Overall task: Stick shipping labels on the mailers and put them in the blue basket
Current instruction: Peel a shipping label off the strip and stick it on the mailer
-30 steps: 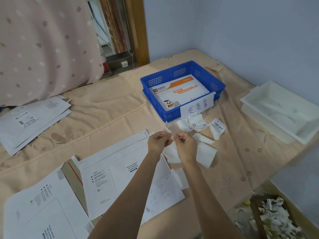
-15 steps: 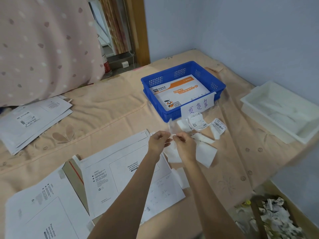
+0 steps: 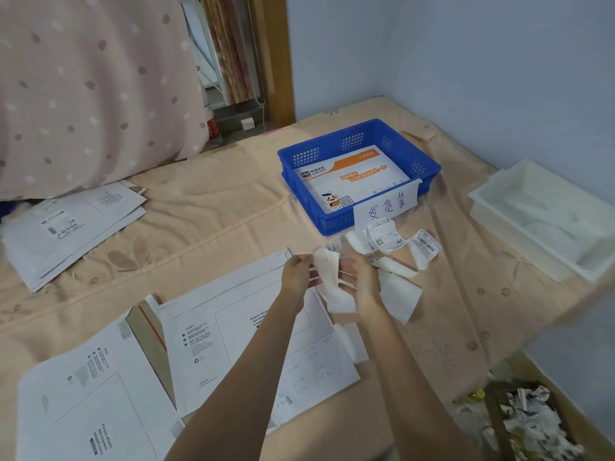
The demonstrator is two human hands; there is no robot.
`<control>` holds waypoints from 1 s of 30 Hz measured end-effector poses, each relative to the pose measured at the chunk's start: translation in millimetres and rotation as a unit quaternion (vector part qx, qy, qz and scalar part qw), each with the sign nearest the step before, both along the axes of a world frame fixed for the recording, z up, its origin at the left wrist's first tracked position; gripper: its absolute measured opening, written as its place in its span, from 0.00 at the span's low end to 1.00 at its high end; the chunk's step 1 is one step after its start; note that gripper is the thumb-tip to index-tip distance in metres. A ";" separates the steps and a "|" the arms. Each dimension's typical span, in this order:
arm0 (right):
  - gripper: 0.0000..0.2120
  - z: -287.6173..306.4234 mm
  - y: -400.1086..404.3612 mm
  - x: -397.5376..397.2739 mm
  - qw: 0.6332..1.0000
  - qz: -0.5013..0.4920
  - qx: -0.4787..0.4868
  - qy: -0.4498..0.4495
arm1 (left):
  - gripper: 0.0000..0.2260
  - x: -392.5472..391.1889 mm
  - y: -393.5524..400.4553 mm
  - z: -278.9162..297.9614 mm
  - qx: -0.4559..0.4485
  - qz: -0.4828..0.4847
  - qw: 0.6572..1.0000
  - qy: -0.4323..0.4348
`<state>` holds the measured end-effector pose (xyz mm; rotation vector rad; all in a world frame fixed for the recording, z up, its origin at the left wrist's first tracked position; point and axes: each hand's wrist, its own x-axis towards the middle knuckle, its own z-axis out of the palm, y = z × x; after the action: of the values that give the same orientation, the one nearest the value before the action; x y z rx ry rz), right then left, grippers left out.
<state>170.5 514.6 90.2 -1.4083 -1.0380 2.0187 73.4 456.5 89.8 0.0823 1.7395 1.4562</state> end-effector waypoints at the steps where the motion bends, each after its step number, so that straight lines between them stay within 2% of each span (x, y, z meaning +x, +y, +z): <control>1: 0.14 0.7 -1.6 0.2 1.000 0.013 0.021 -0.010 | 0.07 -0.5 -0.4 1.1 0.000 0.002 1.000 0.002; 3: 0.12 -1.5 -5.1 0.8 0.990 0.058 0.112 -0.069 | 0.08 -2.0 -1.2 1.4 0.002 0.005 1.000 0.001; 5: 0.04 -7.5 -6.6 0.7 0.975 0.079 0.173 -0.112 | 0.08 -2.3 -3.0 2.1 0.007 0.011 1.000 -0.006; 7: 0.10 -9.9 -7.5 0.0 0.968 0.072 0.201 -0.131 | 0.09 -2.1 -4.8 2.3 0.012 0.008 1.000 -0.009; 9: 0.14 -8.9 -8.7 -0.9 0.966 0.052 0.214 -0.138 | 0.15 -2.4 -6.4 2.7 0.018 -0.023 1.000 -0.008; 11: 0.15 -7.8 -9.1 -2.4 0.964 0.045 0.222 -0.139 | 0.18 -1.1 -7.9 2.9 0.000 -0.068 0.998 0.011; 14: 0.09 -6.5 -9.8 -4.0 0.963 0.060 0.223 -0.142 | 0.12 0.8 -10.1 0.2 0.003 -0.106 0.994 0.038; 16: 0.07 -5.3 -8.1 -4.4 0.962 0.059 0.215 -0.156 | 0.09 -0.3 -10.9 -2.3 0.032 -0.081 0.996 0.013; 18: 0.06 -4.7 -4.7 -3.6 0.981 0.011 0.153 -0.119 | 0.03 -2.7 -13.0 -1.0 0.057 -0.038 0.997 -0.027; 21: 0.05 -0.6 -2.2 -1.5 0.998 -0.052 0.020 -0.029 | 0.05 -4.3 -13.8 -0.2 0.046 -0.023 0.998 -0.027; 24: 0.07 -1.2 -1.8 -2.3 0.997 -0.058 -0.011 -0.040 | 0.02 -1.4 -15.7 -0.7 0.016 -0.044 0.999 0.013; 26: 0.10 7.0 -3.9 -3.9 0.997 -0.053 -0.003 -0.052 | 0.02 0.7 -17.0 -1.7 0.009 -0.059 0.997 0.039; 30: 0.11 3.3 -6.4 -7.1 0.978 0.042 0.143 -0.148 | 0.05 5.7 -14.6 2.9 0.010 -0.073 0.995 0.065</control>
<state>163.4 508.2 93.5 -1.5568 -1.4718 1.6606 79.1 441.9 92.6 0.3153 1.7836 1.3871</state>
